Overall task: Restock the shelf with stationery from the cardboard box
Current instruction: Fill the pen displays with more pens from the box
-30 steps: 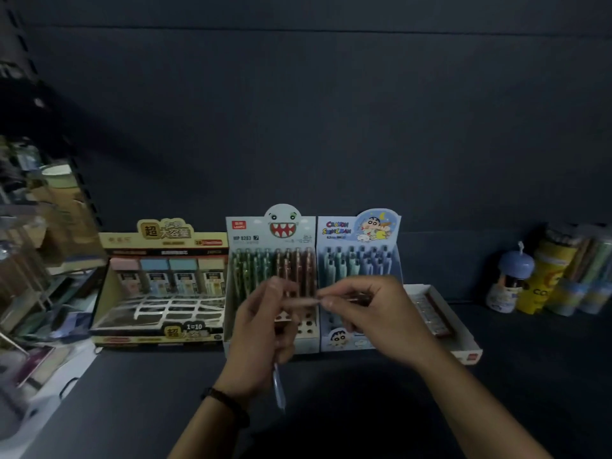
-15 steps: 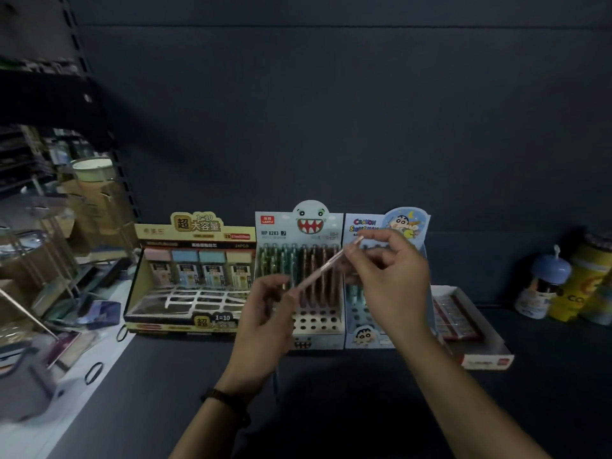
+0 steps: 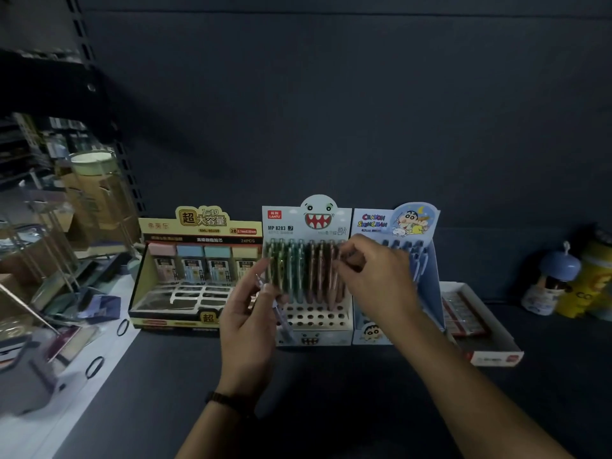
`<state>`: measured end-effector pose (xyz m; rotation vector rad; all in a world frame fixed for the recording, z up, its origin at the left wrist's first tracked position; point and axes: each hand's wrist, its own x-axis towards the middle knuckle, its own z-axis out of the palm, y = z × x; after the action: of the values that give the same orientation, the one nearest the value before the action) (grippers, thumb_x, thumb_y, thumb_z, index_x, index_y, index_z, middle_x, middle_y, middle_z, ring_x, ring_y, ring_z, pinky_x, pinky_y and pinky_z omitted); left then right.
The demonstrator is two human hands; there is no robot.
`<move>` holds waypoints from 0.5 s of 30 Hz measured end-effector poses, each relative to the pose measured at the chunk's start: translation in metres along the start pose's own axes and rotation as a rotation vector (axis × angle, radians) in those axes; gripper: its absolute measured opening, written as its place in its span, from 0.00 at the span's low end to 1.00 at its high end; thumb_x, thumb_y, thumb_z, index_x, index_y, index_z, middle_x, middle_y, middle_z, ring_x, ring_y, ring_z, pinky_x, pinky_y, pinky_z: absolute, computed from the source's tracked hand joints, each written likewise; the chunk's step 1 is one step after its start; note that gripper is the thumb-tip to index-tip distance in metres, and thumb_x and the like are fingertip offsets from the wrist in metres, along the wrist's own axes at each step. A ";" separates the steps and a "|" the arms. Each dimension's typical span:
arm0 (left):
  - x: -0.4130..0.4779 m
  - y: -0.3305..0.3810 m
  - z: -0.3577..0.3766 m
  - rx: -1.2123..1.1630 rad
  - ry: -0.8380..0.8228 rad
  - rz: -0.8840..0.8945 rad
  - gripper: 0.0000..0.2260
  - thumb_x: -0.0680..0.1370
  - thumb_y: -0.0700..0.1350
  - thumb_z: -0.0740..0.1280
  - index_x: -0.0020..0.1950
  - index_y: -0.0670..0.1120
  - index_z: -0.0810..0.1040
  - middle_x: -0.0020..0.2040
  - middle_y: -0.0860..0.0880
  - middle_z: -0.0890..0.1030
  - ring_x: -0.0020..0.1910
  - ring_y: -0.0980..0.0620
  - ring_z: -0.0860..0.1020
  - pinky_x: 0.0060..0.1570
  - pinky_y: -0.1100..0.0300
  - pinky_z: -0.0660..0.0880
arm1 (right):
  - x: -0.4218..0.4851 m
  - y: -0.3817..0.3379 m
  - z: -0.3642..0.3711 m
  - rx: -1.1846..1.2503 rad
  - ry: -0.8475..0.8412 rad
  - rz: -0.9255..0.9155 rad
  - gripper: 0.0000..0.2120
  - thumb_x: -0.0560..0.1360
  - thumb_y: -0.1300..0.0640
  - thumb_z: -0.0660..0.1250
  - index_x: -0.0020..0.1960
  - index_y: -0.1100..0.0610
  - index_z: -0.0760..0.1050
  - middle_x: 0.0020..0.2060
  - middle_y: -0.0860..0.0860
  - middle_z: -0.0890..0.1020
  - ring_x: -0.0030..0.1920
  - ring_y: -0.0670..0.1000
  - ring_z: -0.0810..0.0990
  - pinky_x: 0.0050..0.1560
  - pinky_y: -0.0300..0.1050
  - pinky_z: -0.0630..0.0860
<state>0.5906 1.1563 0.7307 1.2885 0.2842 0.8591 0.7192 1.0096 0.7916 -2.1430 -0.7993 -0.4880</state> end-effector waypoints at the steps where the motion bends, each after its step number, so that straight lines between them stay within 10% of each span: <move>1: 0.000 0.001 0.000 -0.048 0.009 -0.007 0.16 0.85 0.41 0.65 0.72 0.54 0.80 0.69 0.47 0.80 0.62 0.50 0.84 0.59 0.51 0.82 | 0.000 0.000 0.002 -0.009 -0.017 -0.006 0.04 0.78 0.53 0.77 0.49 0.50 0.83 0.40 0.43 0.86 0.42 0.44 0.84 0.52 0.44 0.82; 9: -0.002 0.004 0.004 -0.159 0.132 0.002 0.10 0.82 0.44 0.69 0.63 0.50 0.84 0.50 0.50 0.85 0.52 0.52 0.85 0.52 0.58 0.82 | -0.002 -0.001 -0.004 -0.045 -0.045 -0.016 0.09 0.82 0.51 0.70 0.61 0.48 0.85 0.44 0.42 0.87 0.41 0.42 0.84 0.49 0.46 0.84; 15: -0.001 -0.002 0.003 -0.126 0.139 -0.012 0.10 0.82 0.44 0.70 0.62 0.53 0.85 0.48 0.48 0.85 0.49 0.48 0.85 0.51 0.55 0.84 | 0.025 -0.022 -0.001 -0.299 -0.190 -0.034 0.13 0.78 0.39 0.71 0.52 0.47 0.85 0.41 0.43 0.86 0.43 0.48 0.84 0.47 0.51 0.84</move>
<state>0.5920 1.1536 0.7296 1.1116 0.3416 0.9434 0.7226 1.0292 0.8184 -2.4841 -0.9159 -0.4484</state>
